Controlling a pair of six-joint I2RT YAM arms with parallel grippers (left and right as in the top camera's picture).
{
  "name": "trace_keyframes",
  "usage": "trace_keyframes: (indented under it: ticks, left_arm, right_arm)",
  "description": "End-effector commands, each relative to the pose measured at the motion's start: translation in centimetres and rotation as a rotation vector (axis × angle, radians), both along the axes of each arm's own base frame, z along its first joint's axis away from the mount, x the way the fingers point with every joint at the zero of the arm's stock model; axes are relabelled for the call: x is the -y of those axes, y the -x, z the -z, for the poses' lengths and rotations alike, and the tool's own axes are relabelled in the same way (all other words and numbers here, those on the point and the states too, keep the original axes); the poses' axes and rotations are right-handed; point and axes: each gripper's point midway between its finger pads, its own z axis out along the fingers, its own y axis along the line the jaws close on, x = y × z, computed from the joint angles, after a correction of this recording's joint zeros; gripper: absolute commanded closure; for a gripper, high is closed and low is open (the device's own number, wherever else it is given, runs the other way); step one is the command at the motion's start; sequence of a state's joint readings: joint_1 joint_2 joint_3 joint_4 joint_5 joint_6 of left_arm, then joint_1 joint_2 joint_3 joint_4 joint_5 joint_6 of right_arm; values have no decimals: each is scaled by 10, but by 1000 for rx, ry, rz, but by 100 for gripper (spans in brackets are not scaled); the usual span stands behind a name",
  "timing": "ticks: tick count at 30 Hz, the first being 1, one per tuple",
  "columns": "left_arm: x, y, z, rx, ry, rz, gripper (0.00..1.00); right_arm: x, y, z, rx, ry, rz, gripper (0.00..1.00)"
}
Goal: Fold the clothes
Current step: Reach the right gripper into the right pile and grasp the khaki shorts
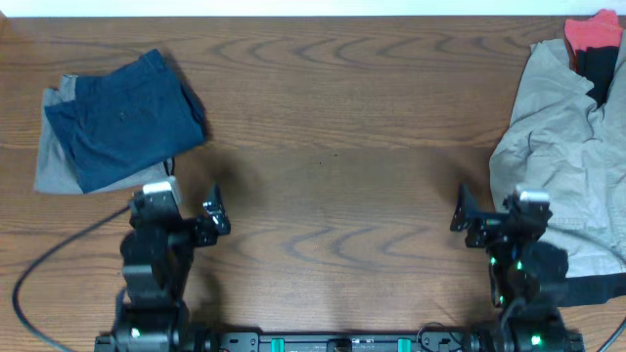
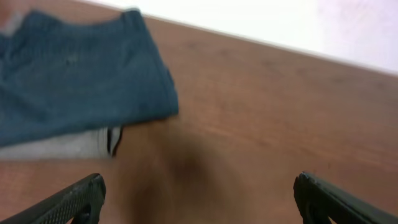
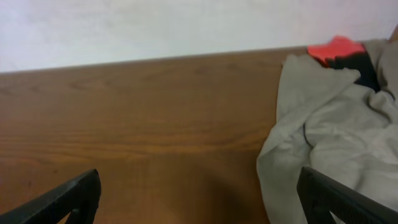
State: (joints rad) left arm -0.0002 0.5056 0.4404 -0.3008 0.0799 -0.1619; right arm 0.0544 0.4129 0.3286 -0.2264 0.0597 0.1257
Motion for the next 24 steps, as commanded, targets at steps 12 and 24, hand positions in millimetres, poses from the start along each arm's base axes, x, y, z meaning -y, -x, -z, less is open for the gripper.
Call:
trace_keyframes:
  ticks: [12,24]
  left_arm:
    - [0,-23,-4,-277,-50,41,2]
    - [0,-23,-1,-293,-50,41,2]
  right_arm:
    - [36,-90,11,-489,-156,40,1]
    - [130,-166,57,-428,-57,378,13]
